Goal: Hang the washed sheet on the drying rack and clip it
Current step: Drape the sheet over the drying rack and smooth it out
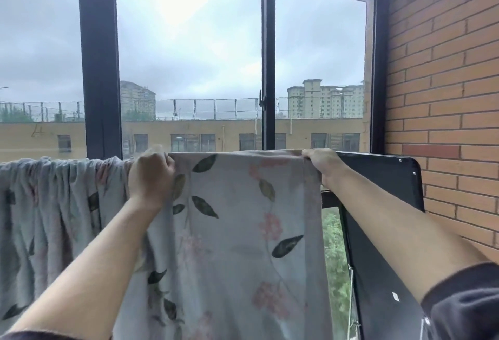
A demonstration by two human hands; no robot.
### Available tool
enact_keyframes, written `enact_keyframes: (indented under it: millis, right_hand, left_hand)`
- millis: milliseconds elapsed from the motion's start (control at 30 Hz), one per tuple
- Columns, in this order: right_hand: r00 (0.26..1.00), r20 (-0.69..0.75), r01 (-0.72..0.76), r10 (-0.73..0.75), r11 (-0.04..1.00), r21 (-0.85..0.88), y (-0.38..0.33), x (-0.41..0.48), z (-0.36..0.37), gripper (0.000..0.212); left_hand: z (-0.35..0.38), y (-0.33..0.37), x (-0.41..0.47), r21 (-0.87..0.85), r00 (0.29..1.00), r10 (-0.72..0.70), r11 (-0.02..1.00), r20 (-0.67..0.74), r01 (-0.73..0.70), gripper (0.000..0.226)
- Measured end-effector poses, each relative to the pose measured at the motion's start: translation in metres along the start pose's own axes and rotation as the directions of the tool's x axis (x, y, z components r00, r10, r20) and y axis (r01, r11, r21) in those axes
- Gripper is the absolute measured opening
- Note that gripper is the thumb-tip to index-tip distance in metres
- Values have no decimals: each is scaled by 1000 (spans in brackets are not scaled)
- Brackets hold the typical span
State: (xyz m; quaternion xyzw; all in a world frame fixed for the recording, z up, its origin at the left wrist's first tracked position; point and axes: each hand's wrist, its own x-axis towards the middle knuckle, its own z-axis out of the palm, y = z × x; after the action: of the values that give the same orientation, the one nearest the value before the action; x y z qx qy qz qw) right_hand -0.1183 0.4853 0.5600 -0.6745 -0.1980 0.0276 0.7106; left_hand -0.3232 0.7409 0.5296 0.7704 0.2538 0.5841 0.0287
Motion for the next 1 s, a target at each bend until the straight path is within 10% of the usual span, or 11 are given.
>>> enact_keyframes:
  millis: [467,733,1000]
  right_hand:
    - [999,14,51,-49,947,-316,47,-1,-13,17]
    - [986,-9,131,-164,818,-561,50,0,-18,23]
    - [887,189,342,-422,324,-882,26,8,-11,22]
  left_hand:
    - [38,71,-32,116,943,219,960,250,-254,27]
    - [49,71,-40,175,965,205,957,161,-232,25]
    - [55,74,-42,199,975,186,958,123,-208,32]
